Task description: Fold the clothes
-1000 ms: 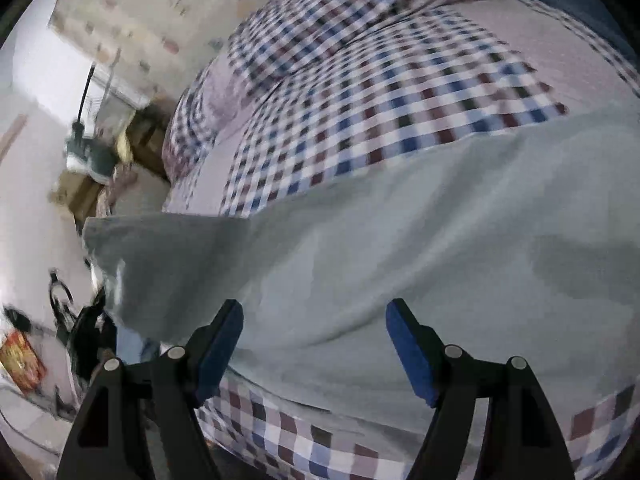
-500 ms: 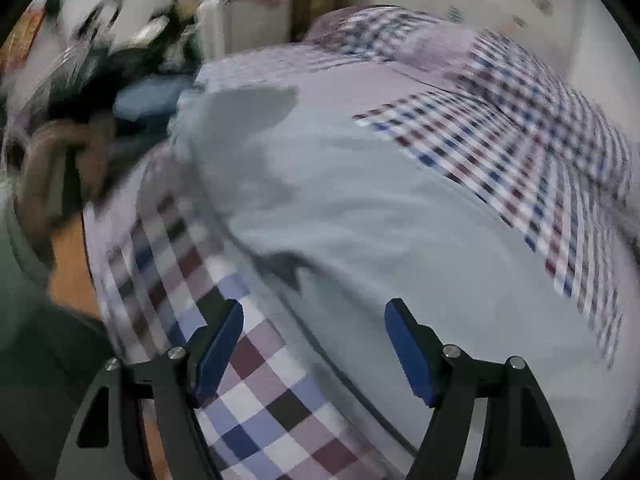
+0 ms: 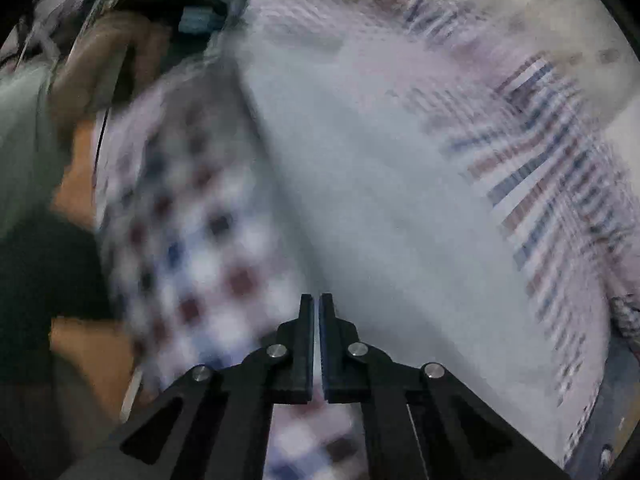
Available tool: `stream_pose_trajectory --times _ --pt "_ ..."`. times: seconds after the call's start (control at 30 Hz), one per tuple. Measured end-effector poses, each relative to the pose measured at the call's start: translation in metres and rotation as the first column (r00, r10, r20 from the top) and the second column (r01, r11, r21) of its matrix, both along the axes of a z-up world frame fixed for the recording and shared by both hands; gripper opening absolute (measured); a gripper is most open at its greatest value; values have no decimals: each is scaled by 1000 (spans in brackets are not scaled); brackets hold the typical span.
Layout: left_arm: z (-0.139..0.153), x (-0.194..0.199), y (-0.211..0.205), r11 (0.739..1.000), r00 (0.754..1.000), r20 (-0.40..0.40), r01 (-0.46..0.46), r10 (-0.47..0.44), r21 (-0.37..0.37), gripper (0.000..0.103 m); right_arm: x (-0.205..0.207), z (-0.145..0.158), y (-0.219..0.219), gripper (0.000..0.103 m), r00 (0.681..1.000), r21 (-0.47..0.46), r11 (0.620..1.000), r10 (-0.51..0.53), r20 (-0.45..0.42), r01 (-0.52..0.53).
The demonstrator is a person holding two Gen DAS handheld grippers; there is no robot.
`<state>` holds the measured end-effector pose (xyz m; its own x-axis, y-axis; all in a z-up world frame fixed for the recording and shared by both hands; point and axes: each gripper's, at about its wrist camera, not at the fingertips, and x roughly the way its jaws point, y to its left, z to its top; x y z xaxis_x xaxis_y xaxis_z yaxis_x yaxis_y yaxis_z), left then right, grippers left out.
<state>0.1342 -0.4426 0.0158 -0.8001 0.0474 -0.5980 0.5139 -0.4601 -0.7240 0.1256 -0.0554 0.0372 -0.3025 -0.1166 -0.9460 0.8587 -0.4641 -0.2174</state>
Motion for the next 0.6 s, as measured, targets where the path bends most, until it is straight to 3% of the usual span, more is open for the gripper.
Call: stream_pose_trajectory --times 0.07,0.13,0.2,0.23,0.27,0.33,0.5,0.6 --pt "0 12 -12 998 999 -26 -35 37 56 38 0 -6 6 1 999 25 1000 -6 43 5" --pt "9 22 -16 997 996 -50 -72 73 21 43 -8 7 9 2 997 -50 998 -36 63 39" --pt "17 33 -19 995 990 -97 -100 101 9 59 -22 27 7 9 994 -155 984 -78 76 89" --pt "19 33 -18 996 989 -114 -92 93 12 68 -30 37 1 20 993 -204 974 -89 73 102" --pt "21 32 -18 996 988 -132 -84 85 14 70 -39 48 -5 38 993 -252 961 -100 69 115" --pt "21 25 -14 999 992 -121 -36 37 13 70 -50 62 -17 48 992 -315 941 -112 57 124" --pt "11 1 -4 1000 998 -59 28 -28 5 68 -89 82 -63 51 991 -437 889 -124 51 134" --pt "1 -3 -3 1000 999 -27 23 -23 16 43 -128 86 -100 53 985 -489 855 -143 97 172"
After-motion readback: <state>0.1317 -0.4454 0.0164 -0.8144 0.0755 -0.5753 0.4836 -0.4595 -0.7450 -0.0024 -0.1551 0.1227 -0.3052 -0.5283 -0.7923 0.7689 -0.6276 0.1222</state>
